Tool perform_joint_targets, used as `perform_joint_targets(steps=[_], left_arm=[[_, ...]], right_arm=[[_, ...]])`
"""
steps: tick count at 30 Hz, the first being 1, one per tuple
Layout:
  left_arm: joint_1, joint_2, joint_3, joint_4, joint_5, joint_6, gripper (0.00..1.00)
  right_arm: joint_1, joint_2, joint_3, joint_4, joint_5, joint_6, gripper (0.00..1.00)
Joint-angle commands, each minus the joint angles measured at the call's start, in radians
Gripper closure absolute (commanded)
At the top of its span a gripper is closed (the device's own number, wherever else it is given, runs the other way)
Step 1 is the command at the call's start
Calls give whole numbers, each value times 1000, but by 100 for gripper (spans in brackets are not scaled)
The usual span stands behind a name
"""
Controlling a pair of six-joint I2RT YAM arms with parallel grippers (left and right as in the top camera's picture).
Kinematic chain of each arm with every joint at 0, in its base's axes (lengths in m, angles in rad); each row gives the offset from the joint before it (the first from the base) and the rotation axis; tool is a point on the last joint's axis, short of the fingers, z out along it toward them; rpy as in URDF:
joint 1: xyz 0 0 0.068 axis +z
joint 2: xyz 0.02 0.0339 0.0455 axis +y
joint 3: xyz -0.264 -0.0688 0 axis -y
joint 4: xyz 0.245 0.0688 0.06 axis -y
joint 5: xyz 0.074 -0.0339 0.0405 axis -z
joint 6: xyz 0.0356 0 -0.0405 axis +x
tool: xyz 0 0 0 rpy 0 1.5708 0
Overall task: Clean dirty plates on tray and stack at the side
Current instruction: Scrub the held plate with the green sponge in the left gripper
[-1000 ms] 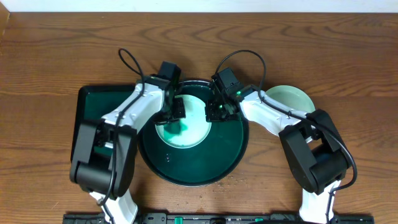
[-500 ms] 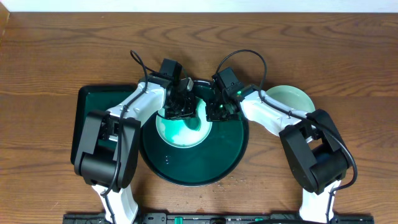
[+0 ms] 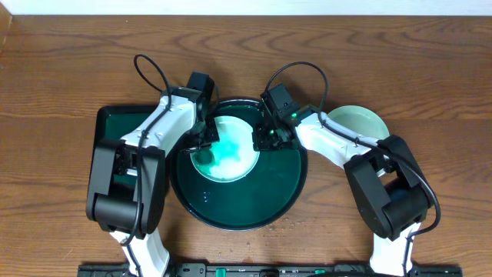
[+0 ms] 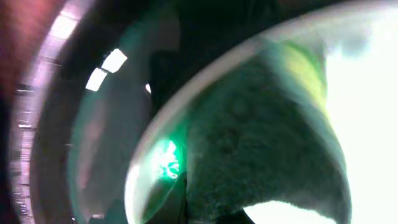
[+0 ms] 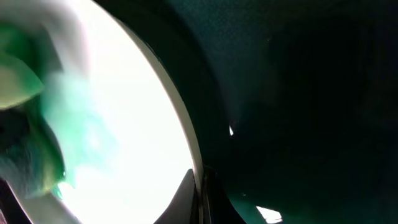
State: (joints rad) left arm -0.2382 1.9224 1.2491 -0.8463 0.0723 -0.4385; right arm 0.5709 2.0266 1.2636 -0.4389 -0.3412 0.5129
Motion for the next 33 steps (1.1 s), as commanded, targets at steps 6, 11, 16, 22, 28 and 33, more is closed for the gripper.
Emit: perform_joint_targets(steps=[6, 11, 16, 22, 28, 33], left_arm=[[-68, 45, -34, -15, 529, 300, 93], [-59, 45, -34, 107, 492, 299, 93], [-31, 45, -34, 268, 283, 299, 92], [18, 45, -34, 313, -42, 258, 92], [59, 45, -34, 134, -342, 129, 93], [51, 45, -34, -6, -262, 122, 93]], right_arm=[[-9, 21, 17, -6, 7, 6, 99], [-9, 21, 17, -6, 7, 6, 99], [-9, 21, 17, -6, 6, 5, 99], [-9, 21, 17, -6, 0, -5, 99], [-9, 21, 17, -6, 0, -5, 99], [-9, 21, 17, -6, 0, -5, 99]])
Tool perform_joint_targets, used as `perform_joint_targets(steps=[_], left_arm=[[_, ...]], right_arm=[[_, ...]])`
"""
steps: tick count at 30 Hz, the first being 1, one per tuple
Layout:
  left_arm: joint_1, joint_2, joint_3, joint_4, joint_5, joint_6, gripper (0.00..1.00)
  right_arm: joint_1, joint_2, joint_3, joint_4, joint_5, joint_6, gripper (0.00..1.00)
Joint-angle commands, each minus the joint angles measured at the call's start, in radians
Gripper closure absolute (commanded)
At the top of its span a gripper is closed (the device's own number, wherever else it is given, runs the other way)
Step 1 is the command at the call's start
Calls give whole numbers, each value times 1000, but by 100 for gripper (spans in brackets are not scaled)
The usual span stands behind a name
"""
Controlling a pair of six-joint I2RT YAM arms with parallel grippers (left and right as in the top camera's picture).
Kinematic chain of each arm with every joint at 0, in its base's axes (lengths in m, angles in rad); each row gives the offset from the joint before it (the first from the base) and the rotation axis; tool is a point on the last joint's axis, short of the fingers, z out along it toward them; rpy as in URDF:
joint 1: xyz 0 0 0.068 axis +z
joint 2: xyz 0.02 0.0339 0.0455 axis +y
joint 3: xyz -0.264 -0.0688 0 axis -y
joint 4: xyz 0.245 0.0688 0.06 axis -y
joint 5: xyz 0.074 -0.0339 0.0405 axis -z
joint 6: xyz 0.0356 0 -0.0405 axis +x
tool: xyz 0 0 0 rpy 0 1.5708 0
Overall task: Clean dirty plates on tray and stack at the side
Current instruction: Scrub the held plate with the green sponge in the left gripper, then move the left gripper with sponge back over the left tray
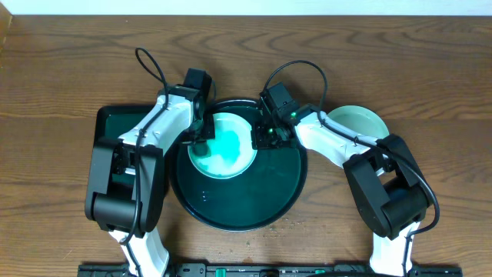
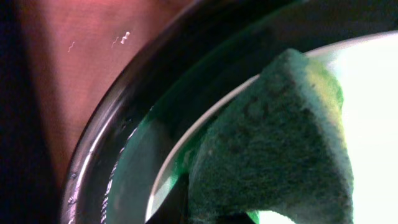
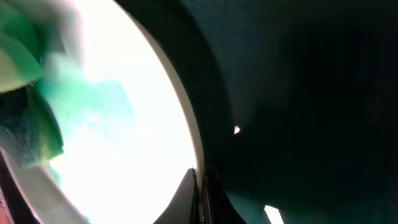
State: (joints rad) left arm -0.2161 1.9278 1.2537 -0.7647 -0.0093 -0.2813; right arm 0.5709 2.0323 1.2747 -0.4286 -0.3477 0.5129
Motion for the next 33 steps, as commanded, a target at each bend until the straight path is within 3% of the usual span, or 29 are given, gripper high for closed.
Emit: perform_joint_targets(steps=[1, 3, 9, 12, 19, 24, 29, 33], left_arm=[[27, 40, -38, -105, -139, -34, 92], [21, 40, -38, -136, -29, -1, 93], [7, 39, -37, -176, 527, 336, 93], [8, 39, -32, -181, 693, 432, 93], [41, 26, 86, -211, 703, 434, 93], [155, -11, 255, -294, 598, 355, 93], [286, -76, 330, -291, 440, 279, 93], [364, -95, 330, -298, 408, 279, 93]], right_arm=[[-9, 15, 6, -17, 6, -5, 99], [-9, 15, 6, -17, 6, -5, 99], [-9, 15, 6, -20, 1, -5, 99], [-9, 15, 6, -21, -1, -6, 99], [-9, 15, 6, -21, -6, -13, 99], [-9, 15, 6, -20, -10, -17, 99], [-9, -22, 7, -2, -82, -134, 99], [-9, -92, 7, -9, -74, -220, 99]])
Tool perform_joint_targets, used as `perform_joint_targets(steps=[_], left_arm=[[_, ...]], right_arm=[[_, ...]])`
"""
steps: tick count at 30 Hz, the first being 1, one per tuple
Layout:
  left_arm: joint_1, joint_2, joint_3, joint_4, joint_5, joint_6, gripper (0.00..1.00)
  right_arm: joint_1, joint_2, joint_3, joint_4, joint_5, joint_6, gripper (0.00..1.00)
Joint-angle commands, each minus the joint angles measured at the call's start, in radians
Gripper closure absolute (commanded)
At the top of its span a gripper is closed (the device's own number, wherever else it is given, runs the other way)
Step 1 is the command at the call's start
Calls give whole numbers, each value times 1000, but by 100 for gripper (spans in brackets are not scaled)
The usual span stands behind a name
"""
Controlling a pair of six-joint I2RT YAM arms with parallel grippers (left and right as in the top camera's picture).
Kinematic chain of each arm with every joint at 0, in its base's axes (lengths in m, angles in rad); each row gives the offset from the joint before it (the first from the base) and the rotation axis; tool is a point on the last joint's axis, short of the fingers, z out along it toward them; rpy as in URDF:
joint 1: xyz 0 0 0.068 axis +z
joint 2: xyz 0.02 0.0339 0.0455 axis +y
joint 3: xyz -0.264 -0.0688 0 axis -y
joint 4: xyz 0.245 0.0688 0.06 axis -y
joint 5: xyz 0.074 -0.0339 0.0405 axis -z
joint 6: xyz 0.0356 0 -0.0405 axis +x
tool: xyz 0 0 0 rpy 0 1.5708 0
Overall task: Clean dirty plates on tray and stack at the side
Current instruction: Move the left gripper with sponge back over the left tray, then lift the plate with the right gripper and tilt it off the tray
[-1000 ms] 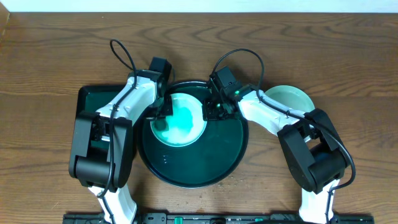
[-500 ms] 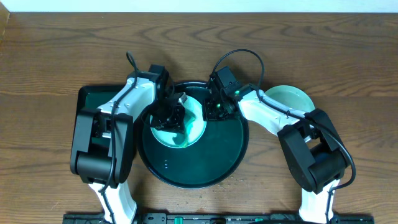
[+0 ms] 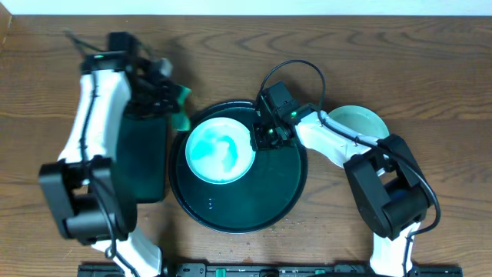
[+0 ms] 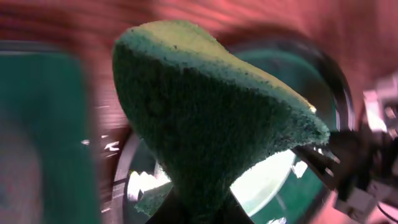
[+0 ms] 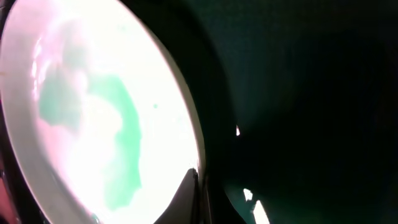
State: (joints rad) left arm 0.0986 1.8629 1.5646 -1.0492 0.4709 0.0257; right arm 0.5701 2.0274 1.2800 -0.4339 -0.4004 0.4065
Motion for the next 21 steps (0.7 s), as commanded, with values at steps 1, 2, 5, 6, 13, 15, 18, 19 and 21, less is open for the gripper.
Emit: perform_joint_targets(steps=[1, 2, 5, 6, 13, 15, 18, 19, 21], left_arm=[[62, -30, 19, -17, -72, -28, 93], [76, -29, 18, -20, -72, -28, 93], [100, -29, 14, -24, -72, -28, 93], [102, -29, 13, -24, -72, -28, 93], [102, -29, 12, -23, -73, -28, 93], [102, -29, 12, -23, -73, -28, 92], [102, -29, 12, -23, -73, -28, 93], [102, -29, 12, -23, -73, -28, 92], [102, -29, 12, -23, -73, -28, 93]], right_arm=[[-8, -108, 2, -6, -12, -125, 99], [-8, -123, 2, -11, 2, -124, 99], [-8, -174, 2, -39, 84, -124, 99], [-8, -195, 2, -58, 132, -124, 99], [-6, -201, 2, -114, 180, -111, 82], [-6, -179, 2, -120, 122, -95, 73], [-6, -134, 2, -106, 19, -87, 70], [-6, -122, 2, -100, 5, -73, 70], [-3, -93, 2, -89, -2, -40, 70]])
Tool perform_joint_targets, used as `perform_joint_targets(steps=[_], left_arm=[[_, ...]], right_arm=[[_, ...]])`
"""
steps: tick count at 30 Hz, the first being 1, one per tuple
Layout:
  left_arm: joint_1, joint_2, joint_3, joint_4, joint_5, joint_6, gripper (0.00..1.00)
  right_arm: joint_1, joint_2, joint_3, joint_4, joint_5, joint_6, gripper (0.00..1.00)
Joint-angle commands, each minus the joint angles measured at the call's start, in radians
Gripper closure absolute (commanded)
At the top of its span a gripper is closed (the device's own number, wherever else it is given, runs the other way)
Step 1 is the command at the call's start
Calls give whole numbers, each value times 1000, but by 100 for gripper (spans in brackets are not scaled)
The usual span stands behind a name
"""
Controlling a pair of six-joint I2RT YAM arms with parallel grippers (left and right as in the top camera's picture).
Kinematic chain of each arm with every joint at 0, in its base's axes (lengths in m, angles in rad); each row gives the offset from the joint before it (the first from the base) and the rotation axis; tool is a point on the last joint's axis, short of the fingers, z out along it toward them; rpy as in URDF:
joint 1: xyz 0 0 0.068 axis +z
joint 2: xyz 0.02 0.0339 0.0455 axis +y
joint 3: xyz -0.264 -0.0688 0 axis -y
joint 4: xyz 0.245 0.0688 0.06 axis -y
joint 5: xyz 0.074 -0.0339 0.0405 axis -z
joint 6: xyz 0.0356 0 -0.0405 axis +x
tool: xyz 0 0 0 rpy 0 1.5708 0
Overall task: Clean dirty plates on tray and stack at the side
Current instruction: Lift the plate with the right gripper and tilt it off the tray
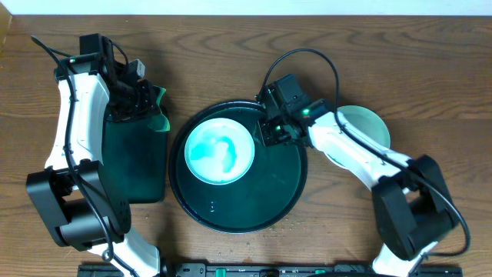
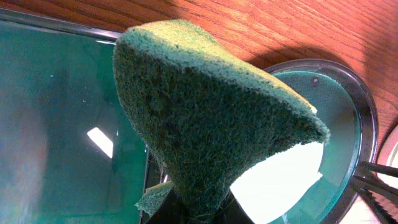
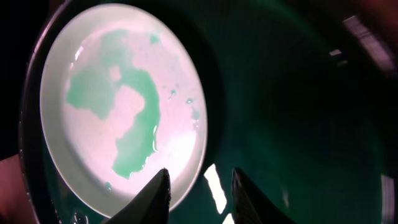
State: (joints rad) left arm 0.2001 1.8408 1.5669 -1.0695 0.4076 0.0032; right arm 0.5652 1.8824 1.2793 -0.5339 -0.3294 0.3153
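A white plate (image 1: 221, 150) smeared with green soapy liquid lies in the left half of the round black basin (image 1: 288, 192). In the right wrist view the plate (image 3: 121, 106) lies below my right gripper (image 3: 199, 193), which is open and raised over the plate's right rim. Overhead, the right gripper (image 1: 269, 129) is at the basin's upper right. My left gripper (image 1: 147, 101) is shut on a green sponge (image 1: 161, 111), held over the right edge of the dark green tray (image 1: 134, 169). Close up, the sponge (image 2: 205, 118) fills the left wrist view.
A pale green plate (image 1: 369, 123) rests on the wooden table to the right of the basin, partly under my right arm. The basin (image 2: 348, 118) holds green water. The tray (image 2: 56, 112) lies left of the basin.
My right gripper, which was shut on the white plate's right rim, has opened and now sits higher, off the rim. The left gripper with the sponge has shifted slightly left, over the tray's edge.
At first the left gripper pressed the sponge on the plate's left side while the right gripper held the plate's right rim. Later the sponge was up and away at the tray's corner, the right still on the rim. Now the right has let go.
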Motion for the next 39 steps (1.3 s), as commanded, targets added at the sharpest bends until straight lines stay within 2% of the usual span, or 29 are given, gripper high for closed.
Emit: perform_joint_targets(steps=[1, 14, 16, 17, 18, 19, 24, 28, 34, 39], left_arm=[[1, -7, 10, -3, -10, -5, 93], [1, -7, 10, -2, -18, -5, 92], [1, -7, 10, -3, -36, -5, 93], [1, -7, 10, -3, -35, -5, 92], [1, -7, 10, -3, -35, -5, 92], [1, -7, 10, -3, -35, -5, 92], [1, -7, 10, -3, -35, -5, 93], [1, -7, 10, -3, -36, -5, 92], [1, -6, 10, -2, -37, -5, 93], [1, -6, 10, -3, -58, -5, 92]], right_arm=[[5, 67, 3, 19, -75, 66, 71], [21, 206, 3, 121, -159, 192, 75], [23, 222, 3, 132, -165, 212, 81], [22, 226, 3, 134, -177, 212, 86], [18, 227, 3, 134, -177, 212, 95], [15, 227, 3, 134, -177, 212, 99], [11, 221, 9, 133, -182, 201, 99], [12, 167, 19, 125, -156, 112, 99], [35, 20, 19, 48, 156, 21, 99], [111, -107, 19, -10, 497, -64, 99]])
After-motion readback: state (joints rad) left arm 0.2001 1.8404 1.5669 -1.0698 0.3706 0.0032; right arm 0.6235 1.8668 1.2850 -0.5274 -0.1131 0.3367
